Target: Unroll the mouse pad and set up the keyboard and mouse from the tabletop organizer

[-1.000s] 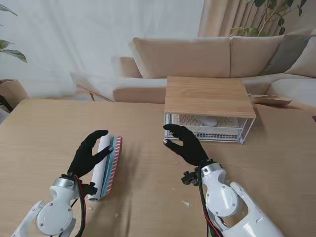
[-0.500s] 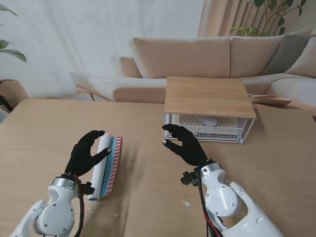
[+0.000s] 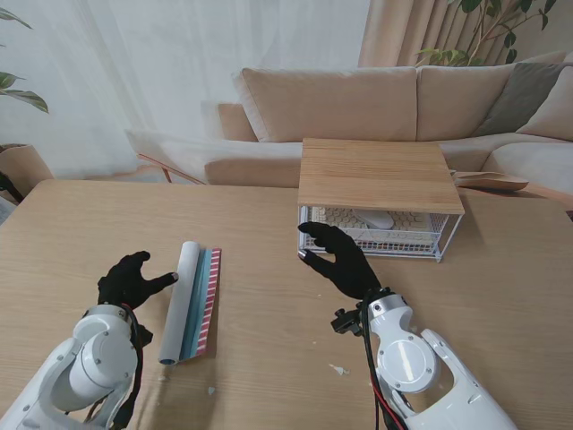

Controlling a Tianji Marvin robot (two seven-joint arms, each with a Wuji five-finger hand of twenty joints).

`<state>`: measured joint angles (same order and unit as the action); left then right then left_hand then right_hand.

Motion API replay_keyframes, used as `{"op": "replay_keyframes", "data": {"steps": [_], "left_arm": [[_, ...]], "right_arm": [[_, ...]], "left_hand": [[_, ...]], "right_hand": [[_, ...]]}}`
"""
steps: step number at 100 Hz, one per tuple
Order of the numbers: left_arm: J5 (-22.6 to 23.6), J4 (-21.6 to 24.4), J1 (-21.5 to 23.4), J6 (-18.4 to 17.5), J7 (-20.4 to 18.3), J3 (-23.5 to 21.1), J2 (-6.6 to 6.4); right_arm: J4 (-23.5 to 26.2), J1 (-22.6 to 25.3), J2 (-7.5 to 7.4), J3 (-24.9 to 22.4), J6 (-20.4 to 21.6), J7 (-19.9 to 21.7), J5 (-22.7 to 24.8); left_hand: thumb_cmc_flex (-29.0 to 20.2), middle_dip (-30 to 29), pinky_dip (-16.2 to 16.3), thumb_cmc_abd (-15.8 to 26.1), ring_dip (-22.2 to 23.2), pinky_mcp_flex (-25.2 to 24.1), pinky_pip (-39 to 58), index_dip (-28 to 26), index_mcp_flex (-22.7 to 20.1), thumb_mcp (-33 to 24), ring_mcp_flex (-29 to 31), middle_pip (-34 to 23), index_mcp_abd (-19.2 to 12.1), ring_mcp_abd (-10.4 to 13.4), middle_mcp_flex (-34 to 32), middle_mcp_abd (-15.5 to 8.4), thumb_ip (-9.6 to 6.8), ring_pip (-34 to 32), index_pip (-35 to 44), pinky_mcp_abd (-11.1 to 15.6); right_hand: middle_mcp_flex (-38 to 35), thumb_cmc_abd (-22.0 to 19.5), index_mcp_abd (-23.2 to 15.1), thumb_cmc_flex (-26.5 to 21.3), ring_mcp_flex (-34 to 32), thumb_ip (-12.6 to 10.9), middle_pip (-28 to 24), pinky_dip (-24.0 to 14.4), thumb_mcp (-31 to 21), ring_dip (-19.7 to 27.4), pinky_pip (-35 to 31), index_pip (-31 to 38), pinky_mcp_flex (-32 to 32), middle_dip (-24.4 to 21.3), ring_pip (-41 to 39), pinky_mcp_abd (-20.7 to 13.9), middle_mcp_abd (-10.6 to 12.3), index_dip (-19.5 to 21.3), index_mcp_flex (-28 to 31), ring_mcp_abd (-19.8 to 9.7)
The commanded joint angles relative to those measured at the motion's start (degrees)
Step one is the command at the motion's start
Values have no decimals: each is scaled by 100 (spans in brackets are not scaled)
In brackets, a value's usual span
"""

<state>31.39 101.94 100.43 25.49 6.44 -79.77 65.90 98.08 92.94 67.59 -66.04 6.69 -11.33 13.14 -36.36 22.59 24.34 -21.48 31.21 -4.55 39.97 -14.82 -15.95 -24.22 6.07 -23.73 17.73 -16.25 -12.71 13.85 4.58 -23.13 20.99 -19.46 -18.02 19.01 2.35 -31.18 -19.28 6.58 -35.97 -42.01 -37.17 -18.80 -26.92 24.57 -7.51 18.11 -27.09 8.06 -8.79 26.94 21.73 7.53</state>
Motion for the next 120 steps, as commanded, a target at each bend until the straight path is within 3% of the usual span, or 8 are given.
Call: {"op": "replay_keyframes", "data": {"steps": [1, 20, 36, 58, 65, 76, 100, 120], "left_arm": [[6, 136, -153, 121, -321, 46, -50], [454, 177, -650, 1187, -1153, 473, -245], [660, -35, -1084, 2068, -1365, 986, -316], [357, -793, -1782, 3225, -1453, 1851, -362], [1001, -1074, -1751, 3255, -1995, 1610, 19], [1049, -1359, -1766, 3256, -2001, 1519, 277], [2242, -1565, -1657, 3258, -2927, 1153, 644], [2577, -1749, -1675, 3259, -3347, 1160, 667]], "right_arm": [[45, 39, 40, -10, 27, 54, -24], [54, 45, 44, -48, 59, 42, -46], [76, 78, 46, -97, 91, 22, -58], [110, 116, 46, -150, 90, 19, -80], [118, 123, 51, -158, 91, -1, -84], [113, 117, 49, -160, 103, 0, -77], [111, 122, 57, -162, 95, -36, -70], [112, 119, 55, -146, 82, -20, -79]], "left_hand": [[136, 212, 182, -76, 194, -39, 354, 5, -4, 192, -57, -200, 128, -66, 148, 33, -239, -206, 67, 163], [231, 551, 440, -126, 587, -59, 1265, -184, -90, 345, 148, -541, 346, -291, 92, 309, -265, -767, 273, 241], [141, 598, 409, -237, 638, -81, 1430, -235, -76, 213, 242, -588, 434, -405, 69, 407, -281, -881, 339, 189], [-80, 728, 453, -153, 608, -88, 1832, -363, 118, -615, 399, -765, 490, -605, 187, 477, -200, -942, 618, 130], [-120, 706, 451, -107, 576, -109, 1828, -366, 204, -696, 366, -722, 522, -613, 211, 486, -185, -908, 636, 134], [-124, 690, 454, -88, 558, -119, 1841, -359, 215, -789, 352, -682, 560, -621, 203, 536, -161, -923, 669, 135], [83, 647, 443, -121, 548, -124, 1829, -311, 304, -696, 334, -564, 598, -611, 216, 554, -126, -957, 630, 110], [-35, 769, 458, -177, 668, -108, 1875, -329, 266, -816, 332, -652, 548, -520, 204, 522, -178, -1154, 722, 243]], "right_hand": [[77, -182, -282, -25, 167, -322, 37, -154, 174, 55, 181, 12, 61, -1, 0, -147, 181, -28, 6, -125], [74, -186, -286, -25, 170, -322, 38, -158, 174, 56, 186, 11, 66, -1, 2, -148, 182, -24, 8, -125], [71, -177, -290, -21, 165, -321, 36, -161, 177, 56, 186, 12, 63, 0, 0, -141, 189, -21, 13, -128], [71, -185, -286, -24, 166, -321, 39, -166, 173, 56, 187, 10, 66, -1, 1, -137, 182, -19, 18, -114], [66, -179, -283, -22, 162, -320, 38, -168, 176, 55, 185, 13, 61, 0, -1, -134, 176, -16, 26, -111], [67, -184, -294, -15, 150, -320, 40, -172, 178, 52, 181, 10, 53, -1, -10, -136, 183, -15, 13, -108], [60, -171, -283, -16, 152, -323, 32, -190, 176, 42, 166, 13, 47, 3, -29, -132, 178, -7, 26, -102], [58, -173, -282, -11, 150, -323, 28, -209, 168, 39, 154, 11, 38, 5, -35, -122, 174, -1, 30, -101]]}}
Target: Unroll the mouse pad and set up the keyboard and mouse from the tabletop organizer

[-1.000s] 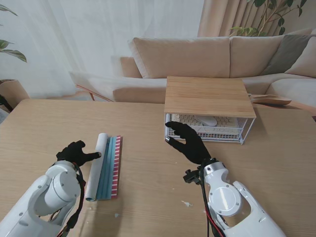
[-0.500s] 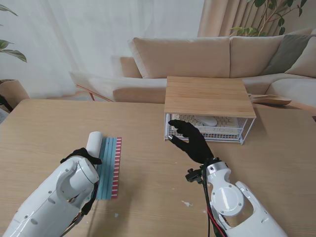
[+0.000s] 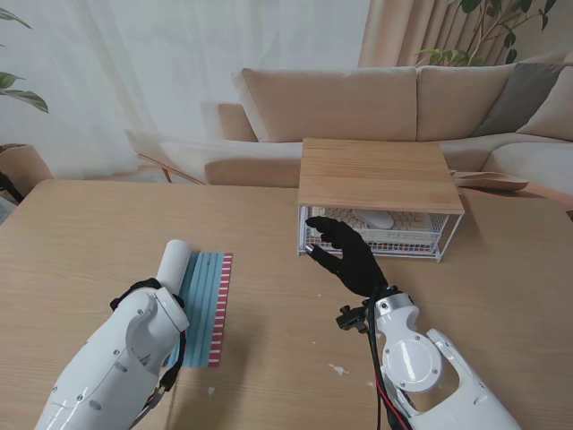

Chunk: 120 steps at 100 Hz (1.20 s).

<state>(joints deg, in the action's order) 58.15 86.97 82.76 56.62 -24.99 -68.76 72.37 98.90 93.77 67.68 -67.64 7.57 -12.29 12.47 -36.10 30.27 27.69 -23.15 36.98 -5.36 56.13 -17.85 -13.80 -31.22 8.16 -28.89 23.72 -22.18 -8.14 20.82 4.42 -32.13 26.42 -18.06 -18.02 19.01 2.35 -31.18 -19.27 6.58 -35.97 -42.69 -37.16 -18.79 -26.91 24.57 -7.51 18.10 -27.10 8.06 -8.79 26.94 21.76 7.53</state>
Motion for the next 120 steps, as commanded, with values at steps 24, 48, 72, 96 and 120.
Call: {"op": "replay_keyframes", "data": {"steps": [24, 48, 72, 96, 120], "left_arm": [[-113, -411, -7, 145, -266, 288, -67], [-202, -582, -69, 145, -2, 446, -54], [-492, -765, -93, 145, 774, 493, 32], [-1187, -723, -151, 143, 1517, 811, -227], [-1970, -456, -297, 139, 2062, 1352, -771]], "right_arm": [[42, 49, 51, -9, 8, 48, -7], [47, 49, 52, 2, -15, 46, -6], [63, 58, 57, -7, -33, 27, -9], [53, 36, 56, 29, -99, 57, -34], [66, 34, 55, 43, -144, 65, -22]], "left_hand": [[-227, 497, 345, -195, 482, 66, 698, -296, -412, -682, 558, -909, -147, 46, -775, -152, -202, -944, 770, 104], [-530, 1275, 751, -321, 977, 572, 1248, -1139, -943, -1519, 1462, -1602, -416, -16, -1885, -263, -216, -1931, 2120, -150], [-1896, 2600, 1141, -805, 1053, 1440, 1566, -1447, -1379, -1286, 2513, -1425, -814, -126, -3494, -394, 351, -2412, 3712, -658], [-2243, 2779, 1430, -663, 1084, 2191, 1925, -1609, -1601, -1203, 3302, -1144, -768, -274, -4159, -273, 496, -2671, 3803, -1090], [-2430, 2868, 1528, -597, 1251, 2367, 2016, -1759, -1555, -1107, 3477, -1062, -667, -195, -4245, -221, 519, -2803, 3747, -1079]], "right_hand": [[59, -174, -278, -17, 148, -322, 28, -149, 166, 38, 151, 14, 37, 6, -35, -129, 177, 5, 38, -94], [18, -173, -274, -25, 129, -323, 24, -155, 158, 37, 150, 18, 29, 6, -38, -114, 156, 8, 54, -77], [-21, -179, -244, -41, 122, -324, 21, -158, 144, 36, 151, 25, 23, 8, -41, -113, 137, 10, 89, -71], [-59, -183, -226, -47, 113, -324, 24, -159, 135, 35, 152, 25, 19, 9, -42, -110, 121, 9, 129, -60], [-86, -183, -211, -49, 103, -323, 27, -162, 135, 35, 152, 20, 15, 10, -42, -106, 112, 8, 156, -59]]}}
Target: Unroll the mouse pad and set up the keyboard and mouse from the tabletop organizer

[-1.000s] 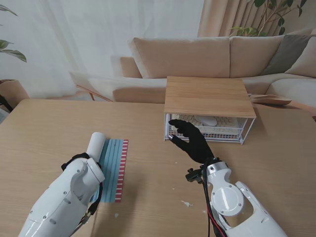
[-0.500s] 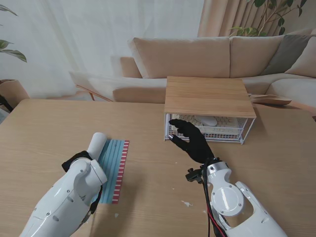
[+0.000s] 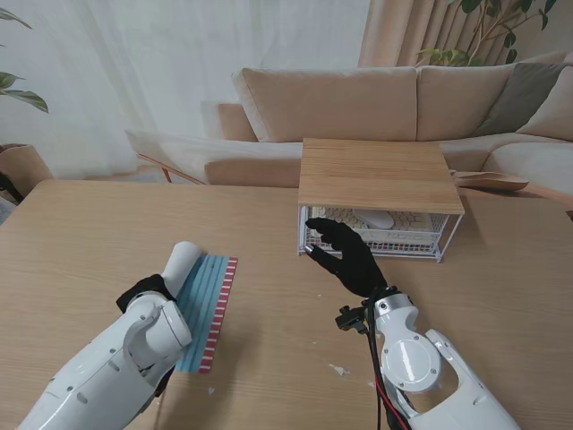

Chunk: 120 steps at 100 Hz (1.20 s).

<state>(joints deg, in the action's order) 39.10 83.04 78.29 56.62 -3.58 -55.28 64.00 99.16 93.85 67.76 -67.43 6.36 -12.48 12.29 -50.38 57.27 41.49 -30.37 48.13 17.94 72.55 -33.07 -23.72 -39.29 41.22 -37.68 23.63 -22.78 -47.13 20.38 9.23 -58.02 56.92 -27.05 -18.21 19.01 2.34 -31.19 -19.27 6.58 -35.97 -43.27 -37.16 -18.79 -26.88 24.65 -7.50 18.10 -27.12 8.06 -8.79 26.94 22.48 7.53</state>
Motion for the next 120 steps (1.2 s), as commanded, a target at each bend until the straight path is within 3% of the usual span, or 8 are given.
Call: {"op": "replay_keyframes", "data": {"steps": [1, 23, 45, 77, 105, 120], "left_arm": [[-76, -56, 148, 139, -75, 11, 55], [-219, 38, 147, 99, 54, 53, -17], [-58, 303, 276, -68, -4, -42, -55], [636, 845, 581, -566, -212, -298, -174], [1240, 1404, 1085, -1514, -362, -869, -223], [1581, 1837, 1436, -2197, -406, -1271, -236]], "right_arm": [[41, 26, 47, 23, -23, 85, -4], [80, 69, 50, -27, 4, 52, -3], [113, 114, 51, -85, 36, 30, 2], [158, 121, 59, -44, -77, -4, 22], [135, 118, 60, -63, -65, -8, 29], [86, 92, 62, -51, -92, -2, 21]], "left_hand": [[-1003, 178, 149, 128, 141, 36, 372, -243, -564, -295, 170, -182, -656, -123, -343, -180, 39, -212, 692, -181], [-1115, 452, 210, 202, 406, 149, 425, -532, -474, -224, 276, -197, -517, -78, -334, -103, 34, -369, 587, -225], [-1382, 783, 382, 483, 867, 63, 463, -931, -86, 175, 185, -355, -337, -1, -61, -124, -26, -574, 588, -158], [-1597, 868, 528, 692, 1074, -57, 421, -1033, 231, 570, 99, -490, -338, 205, 177, -223, -116, -647, 764, 73], [-1639, 901, 547, 712, 1125, -101, 404, -1066, 292, 625, 68, -529, -371, 290, 228, -275, -131, -647, 826, 188], [-1623, 882, 538, 700, 1114, -90, 387, -1064, 285, 632, 76, -517, -407, 352, 212, -325, -135, -599, 837, 207]], "right_hand": [[-68, -184, -211, -48, 102, -323, 27, -104, 136, 35, 151, 12, 14, 11, -40, -107, 110, 8, 85, -58], [-92, -188, -199, -54, 96, -324, 26, -104, 131, 35, 152, 5, 12, 13, -41, -105, 102, 9, 101, -51], [-125, -182, -180, -60, 89, -324, 18, -105, 123, 33, 151, 8, 7, 19, -44, -102, 84, 14, 137, -53], [-156, -181, -169, -78, 89, -325, -17, -109, 108, 23, 147, 26, 0, 38, -62, -90, 70, 36, 153, -32], [-202, -178, -166, -70, 92, -325, -50, -108, 105, 24, 149, 39, 0, 54, -60, -94, 50, 57, 166, -31], [-220, -167, -158, -61, 78, -325, -80, -110, 107, 15, 147, 36, 0, 68, -80, -90, 48, 67, 143, -8]]}}
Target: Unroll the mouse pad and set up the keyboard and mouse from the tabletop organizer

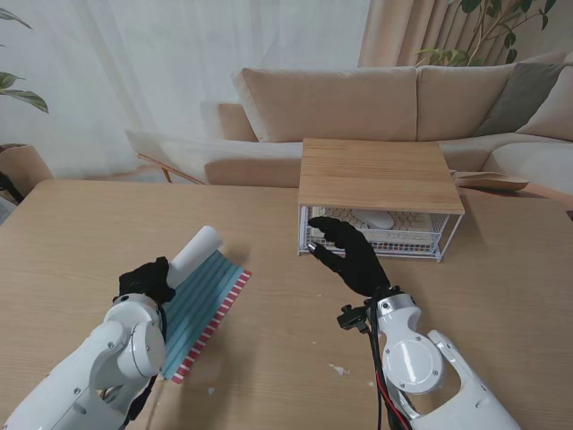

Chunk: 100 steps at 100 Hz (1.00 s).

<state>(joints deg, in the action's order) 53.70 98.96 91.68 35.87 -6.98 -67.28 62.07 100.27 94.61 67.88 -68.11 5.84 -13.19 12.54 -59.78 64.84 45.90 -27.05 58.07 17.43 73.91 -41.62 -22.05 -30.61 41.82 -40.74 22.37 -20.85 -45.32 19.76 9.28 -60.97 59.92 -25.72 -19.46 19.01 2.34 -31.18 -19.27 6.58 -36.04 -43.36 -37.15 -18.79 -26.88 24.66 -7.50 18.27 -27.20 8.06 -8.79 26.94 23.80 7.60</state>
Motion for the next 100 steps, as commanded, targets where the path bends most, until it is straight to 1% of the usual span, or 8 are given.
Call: {"op": "replay_keyframes", "data": {"steps": [1, 19, 30, 42, 58, 70, 82, 100], "left_arm": [[142, 276, 123, -174, -65, -100, -43], [370, 873, 615, -1045, -1, -635, -39], [379, 1220, 922, -1552, 207, -946, -14], [351, 1556, 1194, -2199, 418, -1286, 8], [235, 1976, 1476, -2853, 677, -1626, 43], [-132, 2429, 1752, -3057, 743, -1820, 87], [-67, 2746, 1934, -3318, 841, -1975, 101], [-405, 2954, 1979, -3241, 958, -1906, 148]], "right_arm": [[-28, 14, 50, 18, -42, 70, -4], [-98, -15, 47, 43, -104, 84, 26], [-171, -50, 31, 83, -187, 151, 79], [-271, -118, -16, 130, -218, 298, 228], [-376, -169, -118, 161, -314, 555, 639], [-443, -226, -174, 231, -462, 766, 763], [-464, -278, -196, 313, -548, 967, 621], [-460, -364, -243, 464, -415, 1262, 404]], "left_hand": [[-685, 124, 96, 367, 120, -38, 250, -207, 117, -239, 18, -211, -287, 161, 30, -264, -140, -301, 538, 77], [-655, 103, 61, 345, 93, 6, 206, -196, 86, -269, 64, -187, -328, 228, -9, -303, -138, -229, 538, 116], [-645, 102, 36, 326, 76, 27, 178, -193, 72, -297, 84, -173, -359, 257, -17, -315, -133, -191, 534, 132], [-619, 101, 4, 335, 60, 44, 145, -198, 69, -309, 86, -151, -383, 288, -20, -359, -119, -148, 533, 150], [-620, 135, -62, 352, 53, 67, 82, -220, 86, -285, 100, -131, -407, 346, -26, -397, -111, -109, 524, 196], [-677, 152, -141, 368, 40, 70, -7, -221, 74, -261, 70, -74, -387, 304, -26, -333, -134, -20, 476, 171], [-629, 168, -221, 380, 15, 215, -46, -260, 65, -205, 165, -50, -448, 459, -71, -427, -128, 22, 473, 214], [-643, 169, -273, 384, -2, 213, -75, -266, 49, -226, 158, -18, -424, 421, -70, -393, -131, 67, 447, 194]], "right_hand": [[-95, -167, -158, -58, 81, -324, -74, -101, 108, 15, 146, 34, -1, 51, -73, -89, 45, 68, 11, -15], [-84, -129, -116, -36, 93, -323, -87, -100, 111, 8, 149, 23, 5, 59, -85, -92, 37, 78, -23, -5], [10, -45, 334, 43, 130, -320, -14, -96, 132, 12, 161, -88, 30, 27, -75, -75, -220, 40, -181, 98], [135, 131, 601, 196, 214, -312, 33, -96, 146, 25, 179, -190, 89, 7, -46, -81, -226, 8, -313, 94], [348, 312, 906, 560, 384, -277, 71, -108, 228, 52, 202, -307, 206, -10, 16, -91, -218, 4, -509, 82], [468, 385, 1047, 828, 493, -251, 52, -130, 338, 74, 203, -404, 267, -7, 57, -81, -211, 13, -624, 77], [524, 510, 1197, 1079, 531, -219, 19, -144, 471, 90, 211, -473, 310, -3, 78, -36, -288, 46, -622, 129], [611, 809, 1415, 1502, 479, -110, 9, -72, 448, 107, 282, -721, 200, -39, 105, 62, -440, 177, -645, 217]]}}
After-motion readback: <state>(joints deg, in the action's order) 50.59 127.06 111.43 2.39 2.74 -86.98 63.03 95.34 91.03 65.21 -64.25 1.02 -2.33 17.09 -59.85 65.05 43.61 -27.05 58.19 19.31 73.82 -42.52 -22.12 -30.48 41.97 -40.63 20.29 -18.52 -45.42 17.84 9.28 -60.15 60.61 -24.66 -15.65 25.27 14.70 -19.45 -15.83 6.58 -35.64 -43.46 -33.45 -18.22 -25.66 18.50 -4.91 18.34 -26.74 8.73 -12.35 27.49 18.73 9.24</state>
